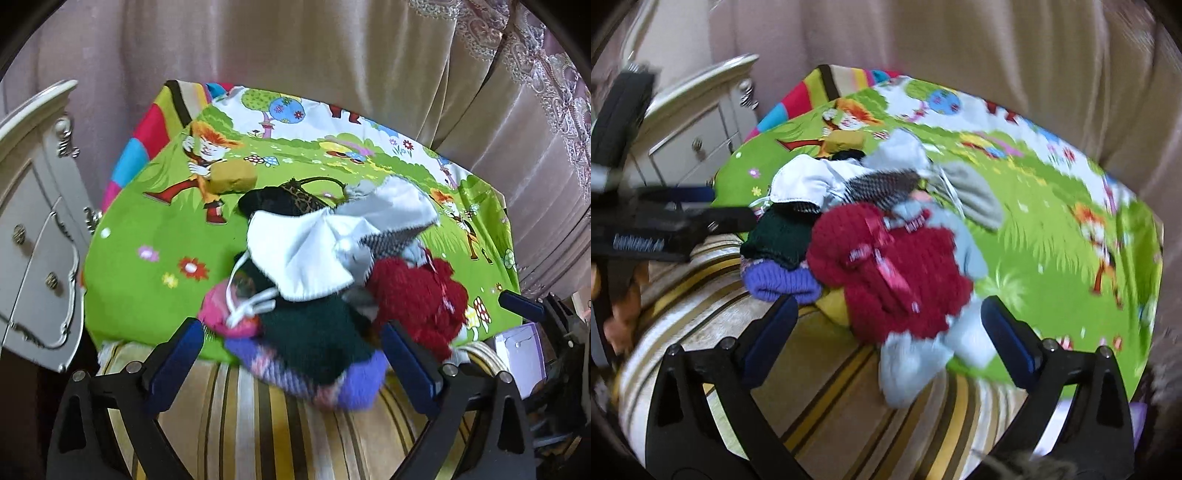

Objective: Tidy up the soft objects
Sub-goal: 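Grasp the red knitted plush with the right tool while the left tool grasps the white checkered-trim cloth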

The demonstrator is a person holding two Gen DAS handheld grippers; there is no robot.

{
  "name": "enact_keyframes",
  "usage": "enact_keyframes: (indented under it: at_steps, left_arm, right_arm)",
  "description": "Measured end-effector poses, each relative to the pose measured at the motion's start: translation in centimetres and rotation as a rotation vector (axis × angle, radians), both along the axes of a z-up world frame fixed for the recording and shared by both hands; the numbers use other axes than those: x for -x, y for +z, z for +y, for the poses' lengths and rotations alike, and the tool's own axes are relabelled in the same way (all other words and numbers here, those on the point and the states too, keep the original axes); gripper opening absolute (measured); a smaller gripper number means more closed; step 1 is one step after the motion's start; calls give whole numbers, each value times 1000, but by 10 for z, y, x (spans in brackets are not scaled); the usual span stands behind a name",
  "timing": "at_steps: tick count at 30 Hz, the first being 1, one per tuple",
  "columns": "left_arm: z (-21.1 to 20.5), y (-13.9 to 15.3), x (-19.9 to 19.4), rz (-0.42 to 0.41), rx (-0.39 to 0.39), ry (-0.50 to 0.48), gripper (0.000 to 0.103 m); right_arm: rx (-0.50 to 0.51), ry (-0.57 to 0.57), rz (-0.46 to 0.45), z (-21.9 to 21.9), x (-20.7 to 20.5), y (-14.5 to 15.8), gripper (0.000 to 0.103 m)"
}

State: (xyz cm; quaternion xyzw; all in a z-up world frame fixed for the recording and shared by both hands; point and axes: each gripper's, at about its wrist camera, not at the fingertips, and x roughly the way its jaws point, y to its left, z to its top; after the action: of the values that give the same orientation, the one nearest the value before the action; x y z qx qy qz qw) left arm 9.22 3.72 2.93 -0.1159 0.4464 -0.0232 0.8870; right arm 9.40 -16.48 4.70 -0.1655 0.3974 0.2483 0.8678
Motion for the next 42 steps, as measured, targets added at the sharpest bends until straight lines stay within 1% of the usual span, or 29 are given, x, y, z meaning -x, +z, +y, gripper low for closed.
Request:
enact_keyframes:
  at_steps: [2,3,5,7,9,11,12,14,15,16,17,18,20,23,26,31,36,42]
  left_arm:
    - [1,-4,-14,24,14,-13,93]
    - [3,-6,-22,37,32,-12,92]
    - [3,-7,-31,44,41,-10,91]
    - [0,-7,-40,47,24,-15,91]
    - [-8,-8,-47,43,-1,-39,91]
    - [-14,-12,-55,47,-46,-51,89]
    - [-17,-15,-59,55,-65,-57,85]
    - [-19,-21,-65,69,-89,-66,60]
    - [-20,-23,-66,71,-91,-74,53]
    - [-20,-24,-67,72,-93,-78,39]
    - [-20,-23,-67,70,-96,-76,29]
    - [-19,-22,-65,62,-98,-74,26]
    - [-18,-18,-61,43,-101,-65,18]
    - [-17,-10,-53,14,-96,-46,14]
    - [-15,-3,-48,-10,-88,-29,13]
    - [-11,11,-37,-53,-86,0,12]
    - [-10,22,-30,-76,-73,7,12]
    - [-16,38,-23,-114,-70,9,12]
  right_arm:
    - [45,30,-26,10,-7,-4,98]
    - [53,43,-30,13,-9,-5,97]
    - [71,61,-40,18,-13,-9,94]
    - [99,77,-49,25,-19,-15,92]
    - [115,88,-38,29,-24,-21,86]
    - [93,94,-8,29,-30,-24,78]
    - [87,95,0,30,-31,-25,75]
    - [79,99,6,30,-33,-27,62]
    - [75,98,4,29,-33,-27,57]
    - [68,99,5,29,-33,-27,51]
    - [57,100,9,27,-33,-26,47]
    - [44,102,12,26,-33,-25,45]
    - [20,96,12,21,-32,-22,36]
    - [-28,81,18,12,-30,-17,30]
    - [-59,72,15,5,-26,-12,25]
    - [-87,78,3,-1,-19,-3,23]
    - [-101,73,-1,-7,-14,3,22]
    - [-154,26,-26,-29,-6,21,21]
